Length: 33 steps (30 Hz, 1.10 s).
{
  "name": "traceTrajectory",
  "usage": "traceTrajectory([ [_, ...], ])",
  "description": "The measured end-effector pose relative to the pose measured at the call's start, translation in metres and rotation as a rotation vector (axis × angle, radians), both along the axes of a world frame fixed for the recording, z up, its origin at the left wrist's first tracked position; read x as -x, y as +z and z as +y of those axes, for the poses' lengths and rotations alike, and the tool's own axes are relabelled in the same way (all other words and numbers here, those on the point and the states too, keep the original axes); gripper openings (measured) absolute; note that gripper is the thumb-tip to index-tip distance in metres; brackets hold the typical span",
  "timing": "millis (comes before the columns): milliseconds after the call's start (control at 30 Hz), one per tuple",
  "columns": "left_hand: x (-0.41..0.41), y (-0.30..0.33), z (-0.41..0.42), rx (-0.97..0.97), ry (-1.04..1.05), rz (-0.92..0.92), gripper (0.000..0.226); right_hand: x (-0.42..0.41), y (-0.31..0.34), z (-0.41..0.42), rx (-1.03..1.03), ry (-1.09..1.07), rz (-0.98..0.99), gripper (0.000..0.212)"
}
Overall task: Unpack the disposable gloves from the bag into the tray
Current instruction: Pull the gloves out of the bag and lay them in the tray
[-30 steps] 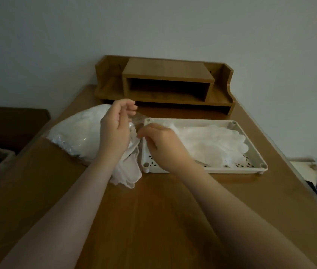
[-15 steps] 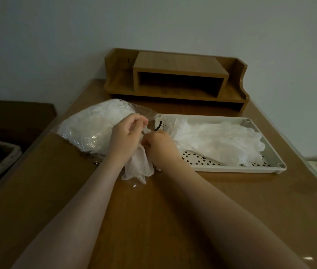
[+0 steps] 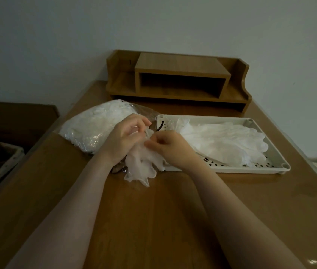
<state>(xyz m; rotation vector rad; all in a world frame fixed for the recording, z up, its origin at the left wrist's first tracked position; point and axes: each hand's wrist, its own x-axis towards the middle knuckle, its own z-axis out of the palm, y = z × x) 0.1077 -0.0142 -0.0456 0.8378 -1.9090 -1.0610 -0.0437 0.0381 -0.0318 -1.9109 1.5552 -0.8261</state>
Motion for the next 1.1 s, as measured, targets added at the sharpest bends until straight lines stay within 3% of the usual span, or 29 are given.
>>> traceTrajectory([
  [133,0.000,-0.002,0.000,0.169,-0.055,-0.301,0.018,0.009,0.000,0.001,-0.136,-0.219,-0.384,0.027],
  [300,0.000,-0.013,-0.005,0.492,0.125,-0.596,0.020,0.019,0.008,0.001,-0.158,-0.344,-0.902,0.026],
  [467,0.002,-0.013,-0.006,0.361,0.415,-1.001,0.028,0.041,0.027,0.010,-0.162,-0.371,-1.343,0.017],
  [533,0.007,-0.012,-0.005,0.340,0.450,-1.099,0.030,0.050,0.032,0.014,-0.125,-0.353,-1.332,0.016],
  [600,0.016,-0.007,-0.001,0.379,0.454,-1.040,0.027,0.059,0.035,0.017,-0.068,-0.344,-1.180,0.017],
  [733,0.042,0.022,0.025,0.684,0.445,-0.397,0.028,0.073,0.049,0.028,-0.192,-0.185,-1.250,0.025],
  [800,0.062,0.045,0.049,0.561,0.225,-0.203,0.027,0.078,0.055,0.032,-0.240,-0.109,-1.220,0.029],
  [867,0.079,0.058,0.066,0.361,0.017,-0.176,0.033,0.082,0.059,0.034,-0.200,-0.138,-1.155,0.038],
  [933,0.092,0.066,0.075,0.264,-0.047,-0.162,0.063,0.090,0.067,0.037,-0.109,-0.182,-1.138,0.044],
  [1033,0.102,0.080,0.074,0.203,-0.007,-0.087,0.092,0.101,0.081,0.045,0.002,-0.212,-1.010,0.024],
  [1100,0.111,0.089,0.072,0.199,0.014,-0.077,0.087,0.106,0.087,0.050,0.081,-0.331,-0.853,0.020],
])
